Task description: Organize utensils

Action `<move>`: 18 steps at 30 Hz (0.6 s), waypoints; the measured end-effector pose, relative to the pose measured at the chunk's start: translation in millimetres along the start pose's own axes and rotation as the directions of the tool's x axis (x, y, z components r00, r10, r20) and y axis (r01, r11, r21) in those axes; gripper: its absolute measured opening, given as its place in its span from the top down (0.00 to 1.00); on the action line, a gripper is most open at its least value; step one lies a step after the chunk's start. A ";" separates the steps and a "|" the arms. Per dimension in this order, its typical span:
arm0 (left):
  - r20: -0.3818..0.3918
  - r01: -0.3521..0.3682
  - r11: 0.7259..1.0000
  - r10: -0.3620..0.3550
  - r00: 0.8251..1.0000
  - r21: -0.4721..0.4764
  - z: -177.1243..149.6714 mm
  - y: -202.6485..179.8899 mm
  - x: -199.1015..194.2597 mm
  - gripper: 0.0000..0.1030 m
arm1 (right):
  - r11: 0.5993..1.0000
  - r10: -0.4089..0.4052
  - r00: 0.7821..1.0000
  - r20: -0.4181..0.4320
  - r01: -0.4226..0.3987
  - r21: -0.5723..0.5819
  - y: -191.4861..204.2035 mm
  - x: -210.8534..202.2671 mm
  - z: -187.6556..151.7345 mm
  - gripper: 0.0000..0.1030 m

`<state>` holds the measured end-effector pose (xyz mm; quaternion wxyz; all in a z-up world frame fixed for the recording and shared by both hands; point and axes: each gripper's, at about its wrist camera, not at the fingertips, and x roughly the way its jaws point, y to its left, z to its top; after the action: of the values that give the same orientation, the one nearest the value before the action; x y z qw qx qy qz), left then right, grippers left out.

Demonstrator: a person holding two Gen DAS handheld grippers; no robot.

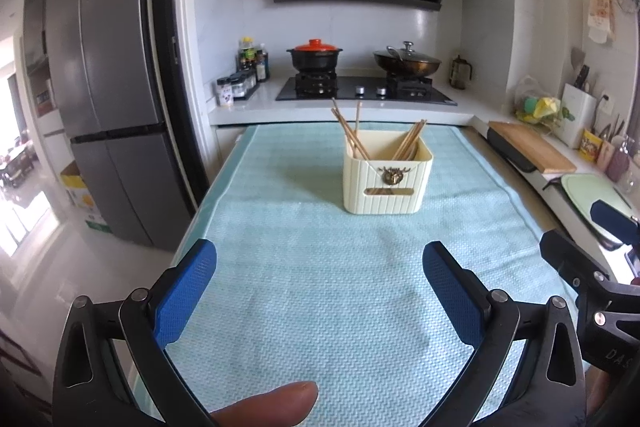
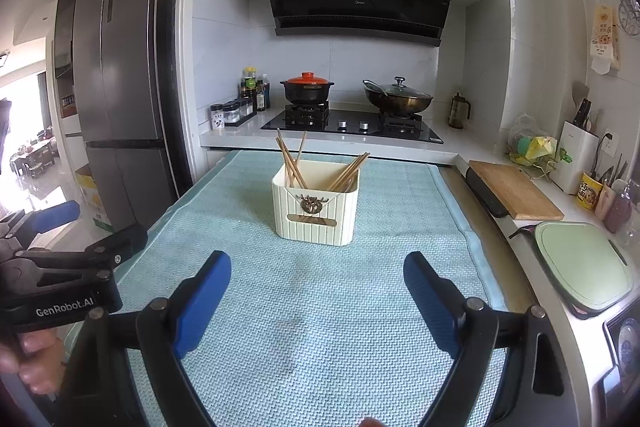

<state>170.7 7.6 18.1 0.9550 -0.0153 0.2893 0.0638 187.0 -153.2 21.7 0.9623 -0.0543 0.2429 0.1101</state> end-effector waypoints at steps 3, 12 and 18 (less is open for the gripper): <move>-0.002 -0.005 1.000 0.005 1.000 0.002 -0.5 -1.1 1.2 0.00 | 1.000 -0.005 1.000 0.001 0.005 0.001 -1.3 -0.6 0.1 0.13; -0.010 -0.009 1.000 0.009 1.000 0.001 0.5 -0.9 4.0 0.00 | 1.000 -0.018 1.000 0.004 0.018 -0.014 0.4 -1.6 -0.8 0.13; -0.011 -0.007 1.000 0.007 1.000 0.003 0.4 -1.3 5.3 0.00 | 1.000 -0.021 1.000 0.008 0.021 -0.017 0.0 -2.5 0.6 0.13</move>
<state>175.5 6.9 15.5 0.9532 -0.0130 0.2947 0.0665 185.0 -153.5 23.4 0.9638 -0.0646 0.2377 0.1024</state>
